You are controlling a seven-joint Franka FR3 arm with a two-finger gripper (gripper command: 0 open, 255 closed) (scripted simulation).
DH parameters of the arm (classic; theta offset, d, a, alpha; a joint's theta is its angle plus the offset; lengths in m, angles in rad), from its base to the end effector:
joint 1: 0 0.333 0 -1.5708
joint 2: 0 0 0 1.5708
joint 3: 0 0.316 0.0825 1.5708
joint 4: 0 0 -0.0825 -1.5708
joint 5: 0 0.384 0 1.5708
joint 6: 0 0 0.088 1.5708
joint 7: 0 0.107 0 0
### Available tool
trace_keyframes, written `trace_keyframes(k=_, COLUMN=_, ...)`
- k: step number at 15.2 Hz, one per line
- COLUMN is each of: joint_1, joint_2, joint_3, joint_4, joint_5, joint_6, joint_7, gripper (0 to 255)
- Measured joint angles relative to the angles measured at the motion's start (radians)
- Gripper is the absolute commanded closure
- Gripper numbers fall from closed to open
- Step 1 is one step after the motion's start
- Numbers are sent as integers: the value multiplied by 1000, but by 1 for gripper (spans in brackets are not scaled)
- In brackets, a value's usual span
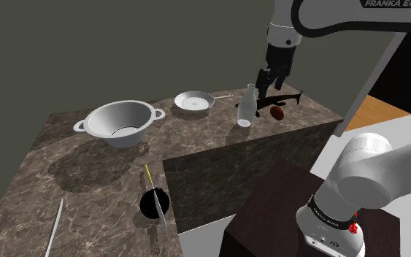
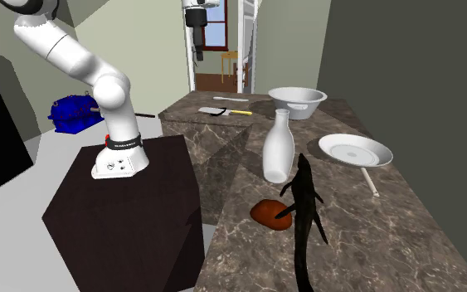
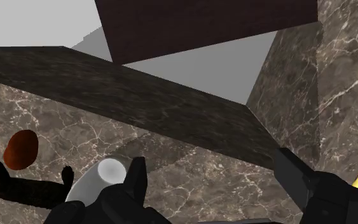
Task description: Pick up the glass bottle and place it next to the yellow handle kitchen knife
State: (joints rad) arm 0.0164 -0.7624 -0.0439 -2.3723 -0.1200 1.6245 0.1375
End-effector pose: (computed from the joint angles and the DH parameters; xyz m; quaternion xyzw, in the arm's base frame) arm 0.3177 -0.0246 0.5803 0.9963 -0.0736 0.0098 0.0442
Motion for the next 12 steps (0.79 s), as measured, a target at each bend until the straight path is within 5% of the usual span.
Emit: trace_keyframes(k=12, joint_1=-49, joint_2=303, joint_3=-179, joint_4=143, joint_5=-38, joint_6=161, joint_7=-151, gripper=0)
